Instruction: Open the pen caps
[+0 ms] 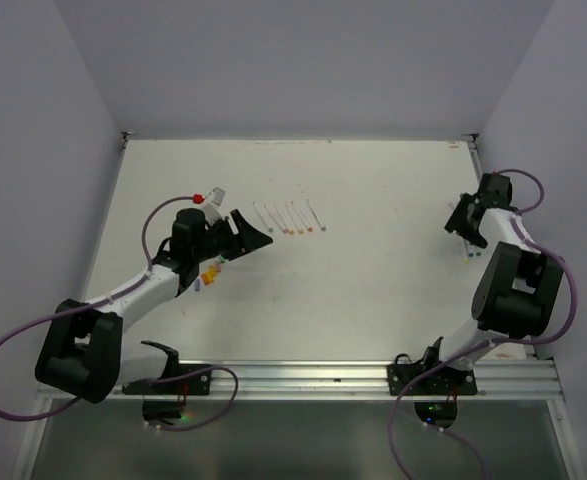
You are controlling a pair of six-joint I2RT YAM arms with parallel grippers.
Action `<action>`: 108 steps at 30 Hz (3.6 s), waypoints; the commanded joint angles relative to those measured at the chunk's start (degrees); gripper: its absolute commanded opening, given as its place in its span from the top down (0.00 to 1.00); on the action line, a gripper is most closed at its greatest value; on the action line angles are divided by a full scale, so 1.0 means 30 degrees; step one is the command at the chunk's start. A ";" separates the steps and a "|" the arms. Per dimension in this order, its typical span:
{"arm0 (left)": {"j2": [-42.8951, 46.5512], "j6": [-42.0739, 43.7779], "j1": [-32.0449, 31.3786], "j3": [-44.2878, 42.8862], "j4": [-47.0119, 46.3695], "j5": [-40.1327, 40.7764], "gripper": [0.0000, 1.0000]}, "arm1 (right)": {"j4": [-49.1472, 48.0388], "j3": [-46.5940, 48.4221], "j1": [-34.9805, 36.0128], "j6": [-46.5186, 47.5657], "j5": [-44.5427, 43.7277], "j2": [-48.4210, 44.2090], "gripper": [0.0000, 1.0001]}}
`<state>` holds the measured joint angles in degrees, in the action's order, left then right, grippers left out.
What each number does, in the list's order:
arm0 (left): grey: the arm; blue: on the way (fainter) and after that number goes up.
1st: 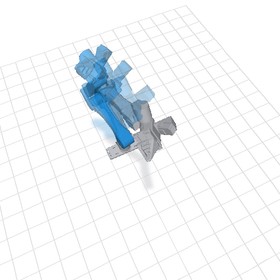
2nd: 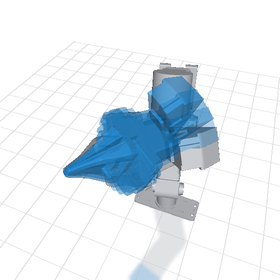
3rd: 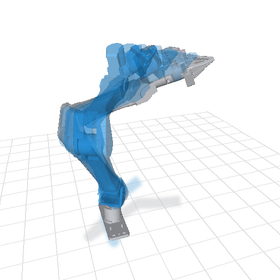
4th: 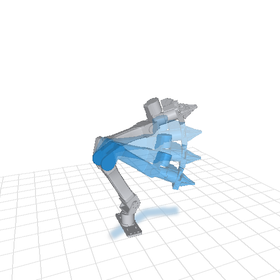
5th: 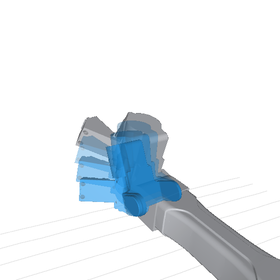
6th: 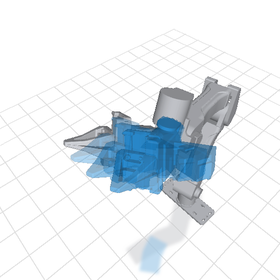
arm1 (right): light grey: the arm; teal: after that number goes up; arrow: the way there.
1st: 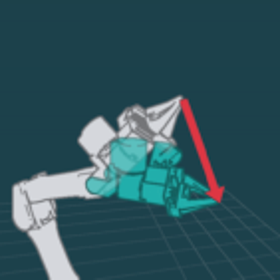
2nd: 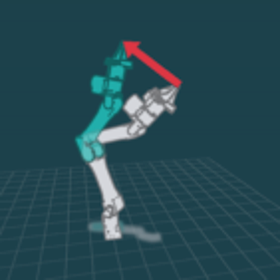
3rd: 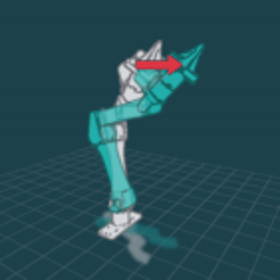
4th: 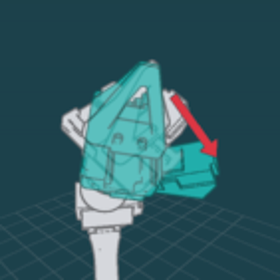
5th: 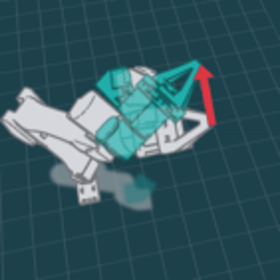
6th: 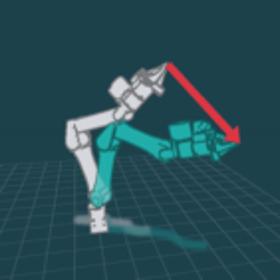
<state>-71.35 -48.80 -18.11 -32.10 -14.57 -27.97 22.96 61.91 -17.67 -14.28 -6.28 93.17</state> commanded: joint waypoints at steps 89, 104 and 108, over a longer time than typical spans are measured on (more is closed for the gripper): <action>0.1547 0.0854 -0.0644 -0.1399 0.1278 0.0122 0.34 | -0.0388 -0.0743 0.7728 0.1568 0.0445 -0.1169 1.00; -0.1733 -0.1049 -0.0585 -0.4270 -0.1559 -0.2837 0.38 | -0.3433 -0.0188 1.6548 -0.0130 1.0356 -0.3489 1.00; -0.2201 -0.1079 -0.0585 -0.4535 -0.1589 -0.2573 0.38 | -0.4020 0.0309 1.8046 -0.0571 1.0445 -0.3048 1.00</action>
<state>-77.47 -50.87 -19.70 -42.78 -15.86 -34.74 14.90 59.81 34.22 -13.89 21.98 83.05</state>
